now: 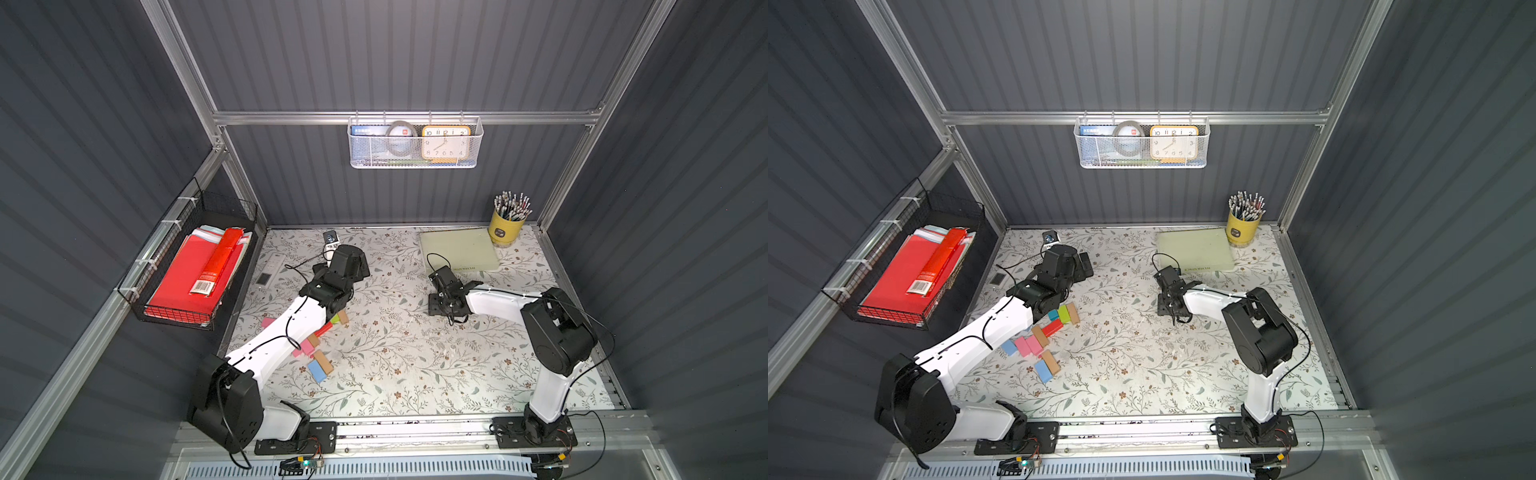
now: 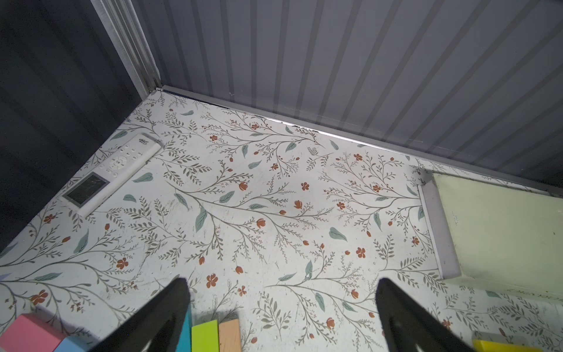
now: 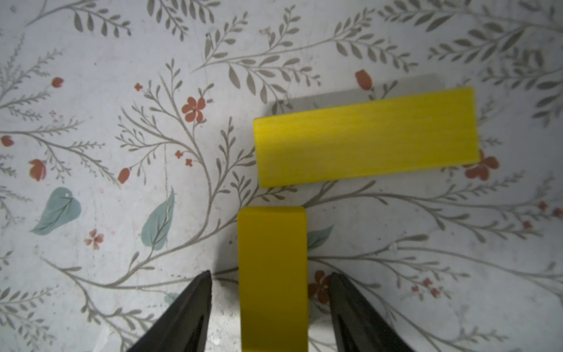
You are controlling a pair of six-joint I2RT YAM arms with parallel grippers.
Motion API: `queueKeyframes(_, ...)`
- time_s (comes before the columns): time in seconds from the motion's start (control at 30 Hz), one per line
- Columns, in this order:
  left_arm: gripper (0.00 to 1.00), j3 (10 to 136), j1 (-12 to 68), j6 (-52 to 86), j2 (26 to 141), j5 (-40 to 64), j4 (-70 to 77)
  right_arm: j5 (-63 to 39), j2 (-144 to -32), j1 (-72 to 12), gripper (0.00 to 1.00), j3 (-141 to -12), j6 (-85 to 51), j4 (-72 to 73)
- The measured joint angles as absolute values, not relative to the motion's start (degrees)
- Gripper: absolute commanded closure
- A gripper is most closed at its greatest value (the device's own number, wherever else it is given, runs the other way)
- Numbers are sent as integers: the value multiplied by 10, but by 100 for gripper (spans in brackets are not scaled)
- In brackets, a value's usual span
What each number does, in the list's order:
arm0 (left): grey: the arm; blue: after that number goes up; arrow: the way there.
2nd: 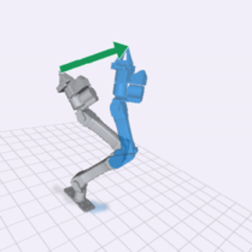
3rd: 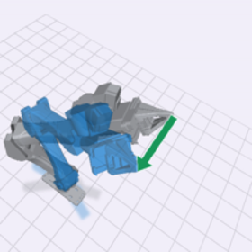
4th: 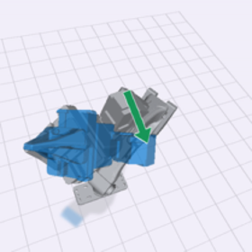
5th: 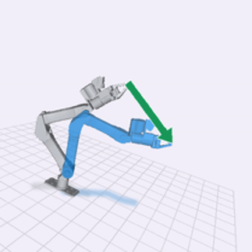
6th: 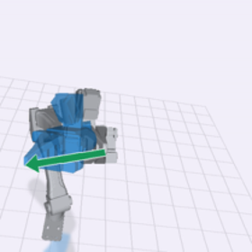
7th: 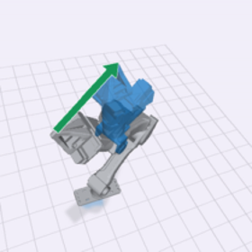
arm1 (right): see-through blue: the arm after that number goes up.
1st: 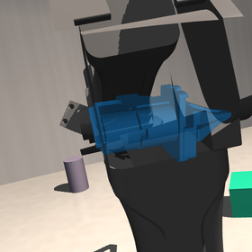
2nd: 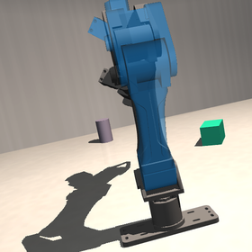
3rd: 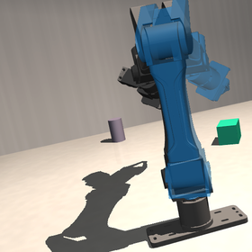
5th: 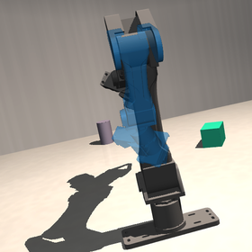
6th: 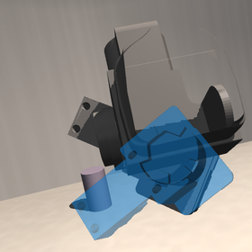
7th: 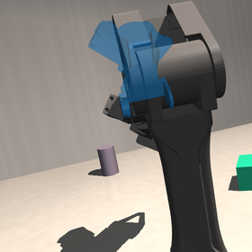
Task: Assemble the number 8 with building blocks
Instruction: Assemble the building block at the center of the board.
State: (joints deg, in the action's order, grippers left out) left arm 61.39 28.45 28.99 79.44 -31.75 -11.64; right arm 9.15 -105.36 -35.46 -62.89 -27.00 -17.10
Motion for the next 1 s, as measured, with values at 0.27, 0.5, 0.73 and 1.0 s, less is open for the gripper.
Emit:
queueKeyframes(0.27,1,604,280,321,774,-349,-148,108,-919,-354,25,-639,-257,-183)
queueKeyframes(0.5,1,604,228,356,762,-312,-183,118,-893,-345,24,-641,-247,-176)
queueKeyframes(0.73,0,604,171,340,797,-250,-217,107,-914,-341,30,-621,-250,-174)
queueKeyframes(1.0,1,604,167,304,802,-244,-217,91,-1002,-341,41,-621,-258,-173)
